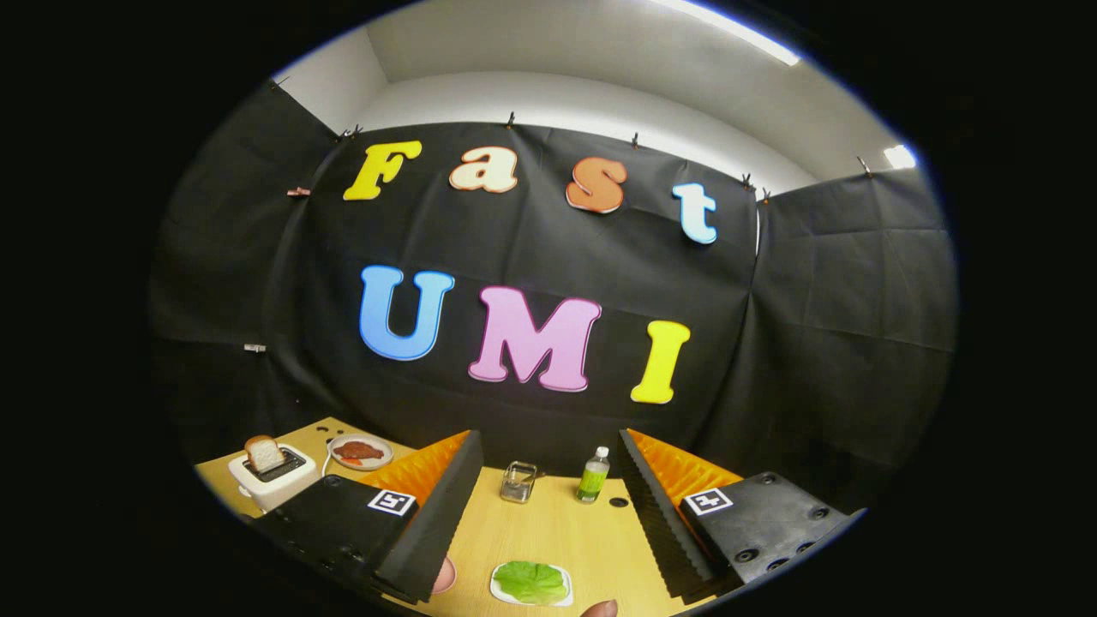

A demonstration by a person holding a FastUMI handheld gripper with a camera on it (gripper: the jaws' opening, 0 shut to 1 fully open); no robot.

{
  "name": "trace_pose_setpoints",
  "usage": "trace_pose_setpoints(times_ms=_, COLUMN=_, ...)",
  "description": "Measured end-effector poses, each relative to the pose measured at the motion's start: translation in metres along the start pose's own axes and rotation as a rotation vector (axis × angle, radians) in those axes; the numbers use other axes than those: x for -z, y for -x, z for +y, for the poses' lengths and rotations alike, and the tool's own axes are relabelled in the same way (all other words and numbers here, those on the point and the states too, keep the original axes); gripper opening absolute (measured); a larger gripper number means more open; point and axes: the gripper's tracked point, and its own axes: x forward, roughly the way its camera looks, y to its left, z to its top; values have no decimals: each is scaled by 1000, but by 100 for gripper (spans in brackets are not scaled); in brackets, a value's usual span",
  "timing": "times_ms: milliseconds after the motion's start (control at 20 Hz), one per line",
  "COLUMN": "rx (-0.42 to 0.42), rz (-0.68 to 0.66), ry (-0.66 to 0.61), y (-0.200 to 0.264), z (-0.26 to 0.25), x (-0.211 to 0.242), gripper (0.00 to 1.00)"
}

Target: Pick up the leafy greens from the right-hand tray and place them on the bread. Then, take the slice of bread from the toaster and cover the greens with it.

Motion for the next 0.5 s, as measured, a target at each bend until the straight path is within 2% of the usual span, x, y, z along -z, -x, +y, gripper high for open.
trace_pose_setpoints(times_ms=200, rx=-100, rz=187, ry=-3, y=-16, z=4, x=88, gripper=97)
trace_pose_setpoints(times_ms=500, rx=-195, rz=438, ry=36, y=-32, z=-2, x=217, gripper=96)
